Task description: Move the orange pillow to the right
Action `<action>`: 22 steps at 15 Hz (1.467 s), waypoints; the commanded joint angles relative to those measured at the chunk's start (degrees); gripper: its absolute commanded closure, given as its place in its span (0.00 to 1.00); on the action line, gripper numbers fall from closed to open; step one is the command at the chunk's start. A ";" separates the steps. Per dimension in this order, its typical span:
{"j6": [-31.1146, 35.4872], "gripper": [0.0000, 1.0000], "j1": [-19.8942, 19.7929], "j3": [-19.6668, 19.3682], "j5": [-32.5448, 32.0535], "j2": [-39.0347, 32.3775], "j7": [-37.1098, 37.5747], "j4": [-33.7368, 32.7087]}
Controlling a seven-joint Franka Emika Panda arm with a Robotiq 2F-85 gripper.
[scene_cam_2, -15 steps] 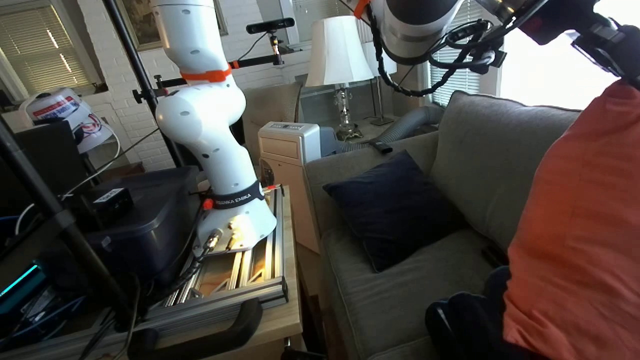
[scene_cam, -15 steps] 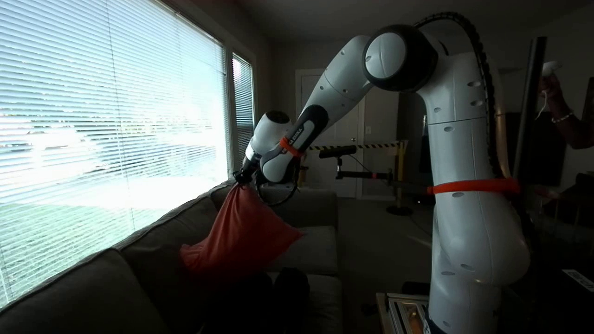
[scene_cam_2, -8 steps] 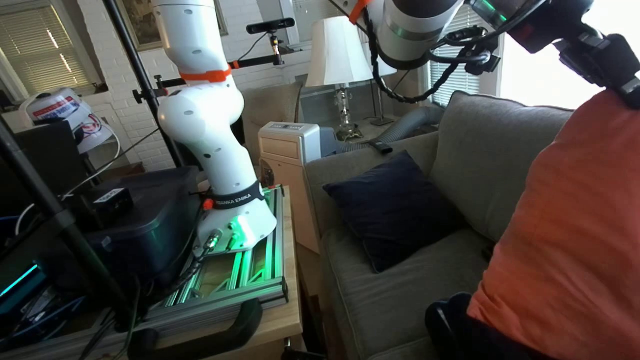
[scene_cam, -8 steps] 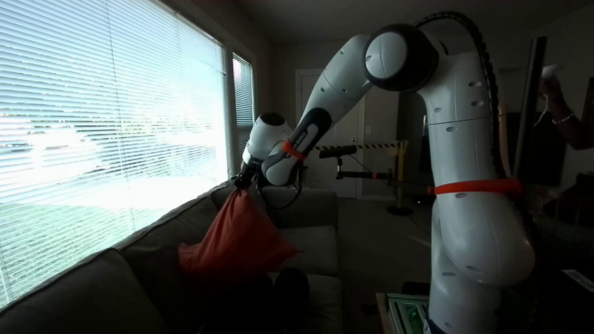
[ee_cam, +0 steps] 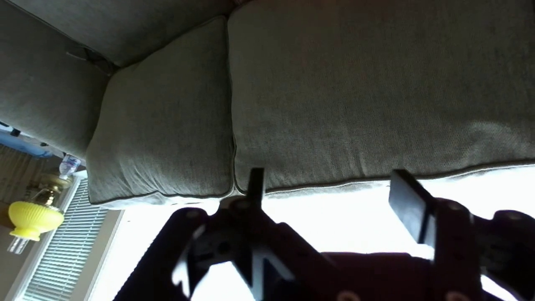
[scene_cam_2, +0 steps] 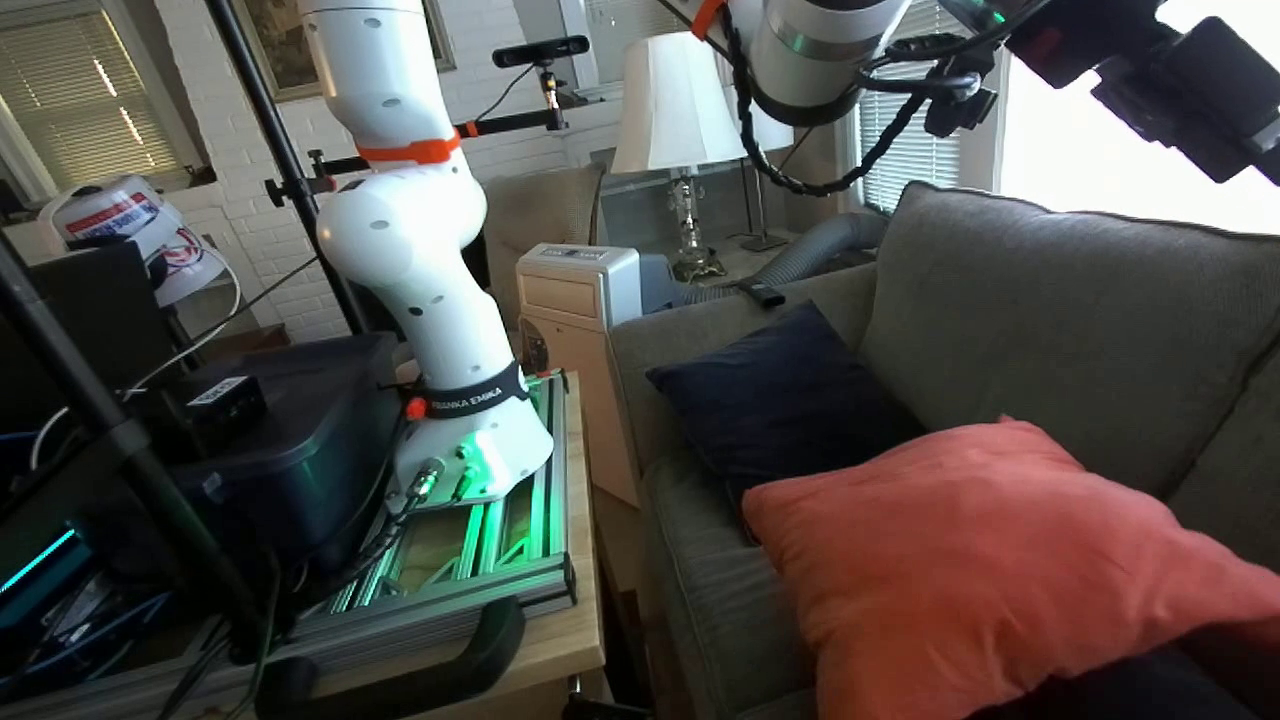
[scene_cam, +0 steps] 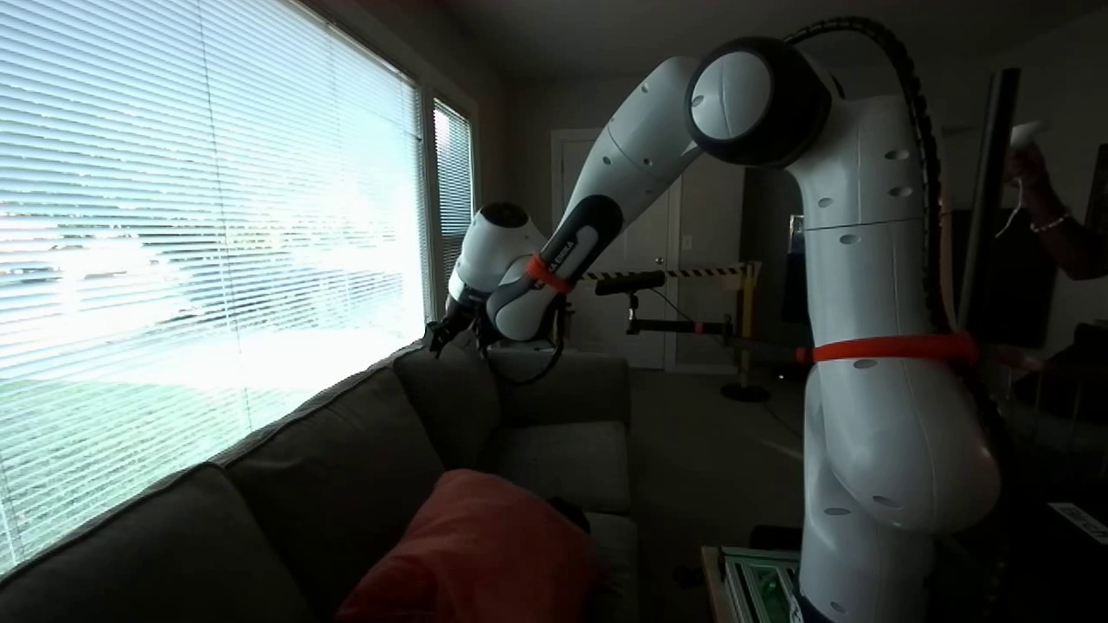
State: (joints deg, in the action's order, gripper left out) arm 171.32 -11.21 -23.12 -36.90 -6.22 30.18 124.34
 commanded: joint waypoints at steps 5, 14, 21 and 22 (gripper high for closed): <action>-3.11 0.00 0.49 0.36 0.19 1.15 0.61 1.24; -23.96 0.00 2.37 8.92 21.02 2.84 -2.34 4.10; -23.92 0.00 1.78 14.69 50.72 4.90 -26.72 6.73; -25.58 0.00 1.88 15.28 55.66 5.05 -31.28 6.72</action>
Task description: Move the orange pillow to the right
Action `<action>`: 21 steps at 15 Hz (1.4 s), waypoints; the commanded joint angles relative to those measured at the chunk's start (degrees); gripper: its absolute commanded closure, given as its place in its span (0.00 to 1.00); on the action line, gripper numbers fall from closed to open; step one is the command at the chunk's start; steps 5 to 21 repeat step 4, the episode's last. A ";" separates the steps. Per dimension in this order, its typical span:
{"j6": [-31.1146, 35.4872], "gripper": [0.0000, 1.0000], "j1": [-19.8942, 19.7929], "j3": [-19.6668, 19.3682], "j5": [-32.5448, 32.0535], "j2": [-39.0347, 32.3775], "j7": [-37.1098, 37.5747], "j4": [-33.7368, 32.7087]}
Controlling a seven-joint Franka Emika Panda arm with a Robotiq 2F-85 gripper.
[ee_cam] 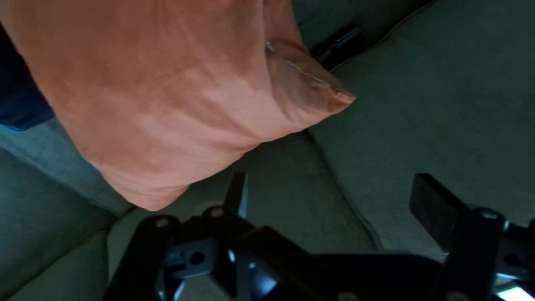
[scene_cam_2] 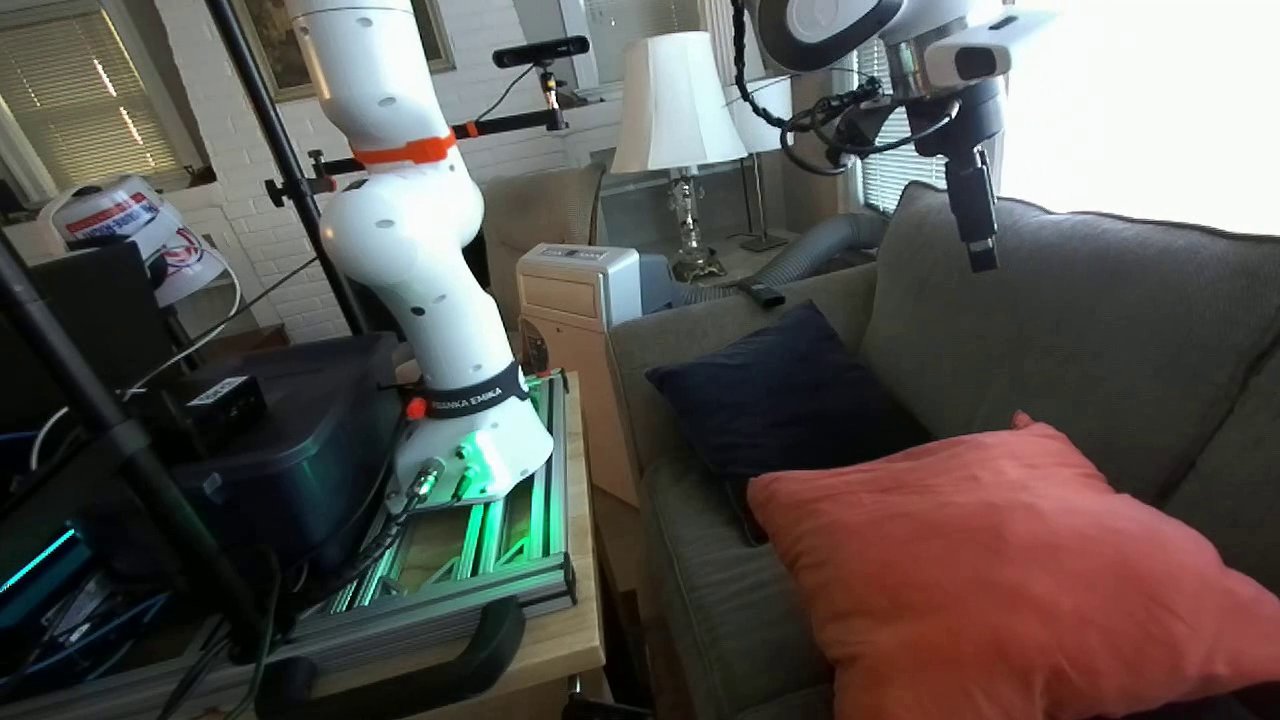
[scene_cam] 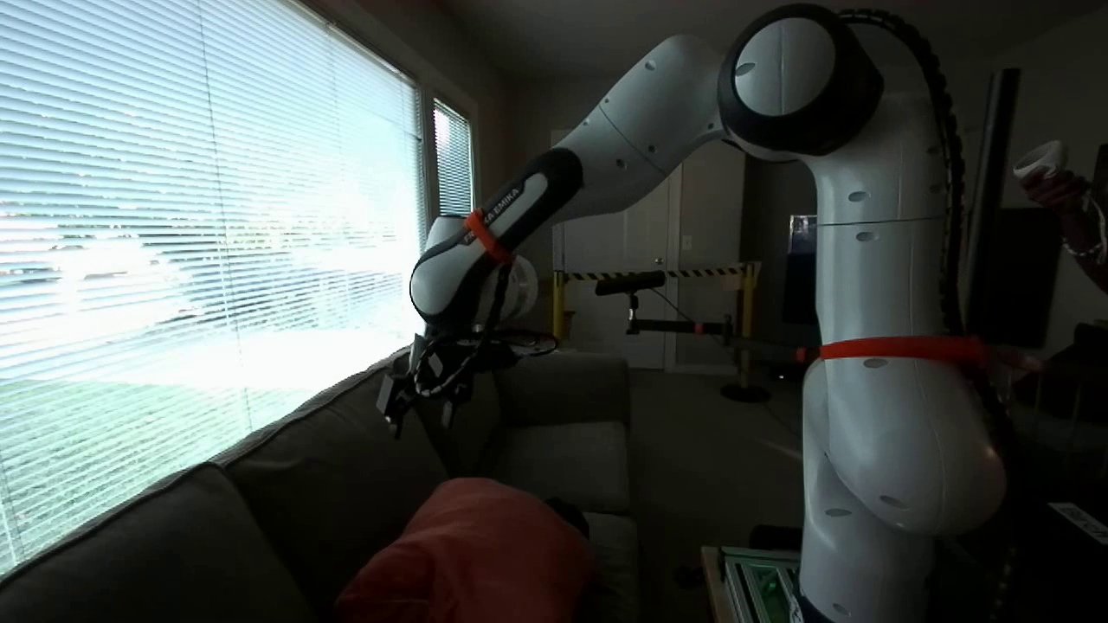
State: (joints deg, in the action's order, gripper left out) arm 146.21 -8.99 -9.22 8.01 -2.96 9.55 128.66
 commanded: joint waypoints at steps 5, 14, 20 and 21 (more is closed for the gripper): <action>-0.48 0.00 0.00 1.23 11.87 0.53 -12.08 1.37; -0.48 0.00 0.00 1.23 11.87 0.53 -12.08 1.37; -0.48 0.00 0.00 1.23 11.87 0.53 -12.08 1.37; -0.48 0.00 0.00 1.23 11.87 0.53 -12.08 1.37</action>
